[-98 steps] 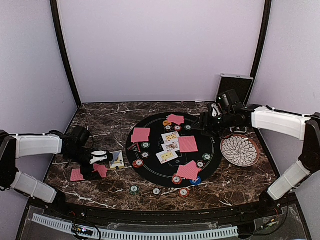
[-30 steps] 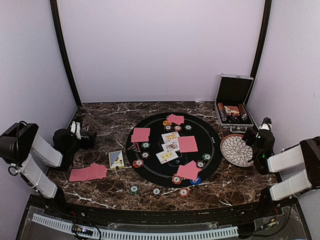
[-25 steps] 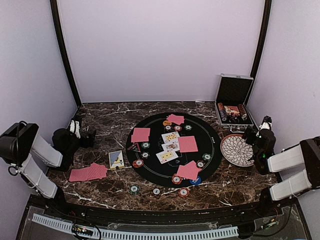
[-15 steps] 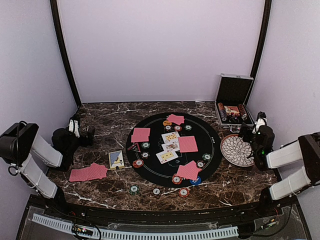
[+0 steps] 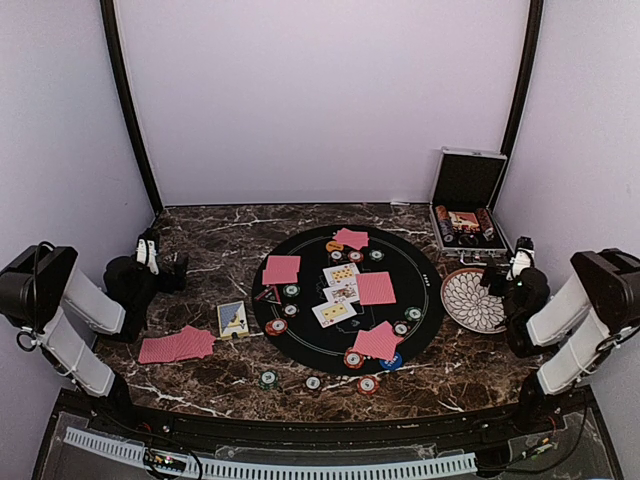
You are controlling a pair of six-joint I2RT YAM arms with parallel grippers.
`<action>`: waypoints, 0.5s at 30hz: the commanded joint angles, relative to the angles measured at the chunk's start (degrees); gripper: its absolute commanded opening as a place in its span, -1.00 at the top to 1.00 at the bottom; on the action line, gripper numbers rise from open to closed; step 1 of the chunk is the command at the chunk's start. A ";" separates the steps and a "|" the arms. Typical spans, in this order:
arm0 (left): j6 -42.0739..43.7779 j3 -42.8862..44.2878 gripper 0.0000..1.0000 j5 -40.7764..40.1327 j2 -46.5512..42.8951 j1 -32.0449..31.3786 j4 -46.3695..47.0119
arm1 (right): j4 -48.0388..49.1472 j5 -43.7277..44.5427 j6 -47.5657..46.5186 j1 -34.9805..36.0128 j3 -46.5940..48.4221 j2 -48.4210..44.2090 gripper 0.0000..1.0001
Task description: Distribute texas hold em gaming equipment
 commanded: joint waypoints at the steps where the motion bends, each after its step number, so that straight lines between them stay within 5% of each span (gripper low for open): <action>1: -0.40 0.63 -0.97 -0.64 -0.07 0.29 -0.02 | -1.38 -4.09 0.21 -2.05 4.42 1.07 -0.97; 4: -0.45 0.61 -0.98 -0.65 -0.10 0.29 0.00 | -4.91 -11.63 1.69 -6.36 6.21 0.80 -0.97; 15: -0.47 0.55 -0.98 -0.71 -0.08 0.29 0.01 | -2.36 -12.00 1.37 -6.44 5.59 1.40 -0.97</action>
